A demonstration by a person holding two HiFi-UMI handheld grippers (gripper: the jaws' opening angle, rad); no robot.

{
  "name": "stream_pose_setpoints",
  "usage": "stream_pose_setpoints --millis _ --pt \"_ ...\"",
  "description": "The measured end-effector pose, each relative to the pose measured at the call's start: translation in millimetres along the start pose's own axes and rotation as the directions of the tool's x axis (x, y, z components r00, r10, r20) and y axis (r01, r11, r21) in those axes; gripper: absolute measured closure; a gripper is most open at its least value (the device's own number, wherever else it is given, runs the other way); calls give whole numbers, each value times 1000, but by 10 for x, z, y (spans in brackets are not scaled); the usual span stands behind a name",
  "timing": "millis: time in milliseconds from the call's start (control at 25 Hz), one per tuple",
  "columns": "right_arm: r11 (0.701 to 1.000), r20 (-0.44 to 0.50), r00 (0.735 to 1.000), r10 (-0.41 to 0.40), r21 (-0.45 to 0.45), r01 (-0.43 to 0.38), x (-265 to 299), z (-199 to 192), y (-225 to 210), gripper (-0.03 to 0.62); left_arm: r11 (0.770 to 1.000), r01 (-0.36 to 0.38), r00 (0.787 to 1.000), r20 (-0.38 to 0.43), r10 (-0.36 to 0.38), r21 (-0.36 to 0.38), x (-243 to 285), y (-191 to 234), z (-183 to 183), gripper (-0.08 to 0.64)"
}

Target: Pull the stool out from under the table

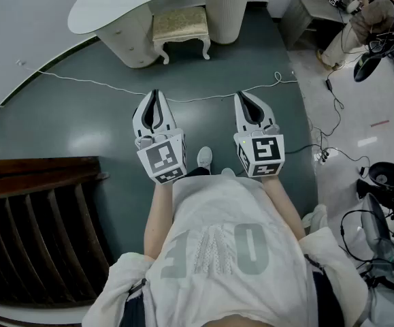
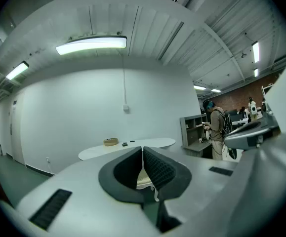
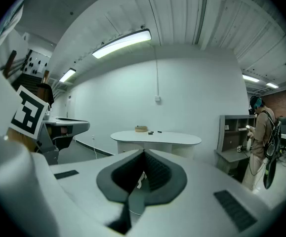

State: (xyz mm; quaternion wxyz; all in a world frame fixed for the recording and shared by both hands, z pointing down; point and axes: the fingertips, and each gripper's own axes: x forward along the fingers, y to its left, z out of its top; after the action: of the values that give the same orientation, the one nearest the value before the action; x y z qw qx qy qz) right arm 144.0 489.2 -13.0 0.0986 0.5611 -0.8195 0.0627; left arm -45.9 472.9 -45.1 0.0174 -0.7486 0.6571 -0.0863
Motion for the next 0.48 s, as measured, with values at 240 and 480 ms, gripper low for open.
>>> stream_pose_setpoints --millis 240,480 --pt "1000 -9 1000 11 3 -11 -1 -31 5 563 1000 5 1000 -30 -6 -3 -10 -45 -90 525" --pt "999 -30 999 21 35 -20 102 -130 57 563 999 -32 998 -46 30 -43 9 122 -224 526"
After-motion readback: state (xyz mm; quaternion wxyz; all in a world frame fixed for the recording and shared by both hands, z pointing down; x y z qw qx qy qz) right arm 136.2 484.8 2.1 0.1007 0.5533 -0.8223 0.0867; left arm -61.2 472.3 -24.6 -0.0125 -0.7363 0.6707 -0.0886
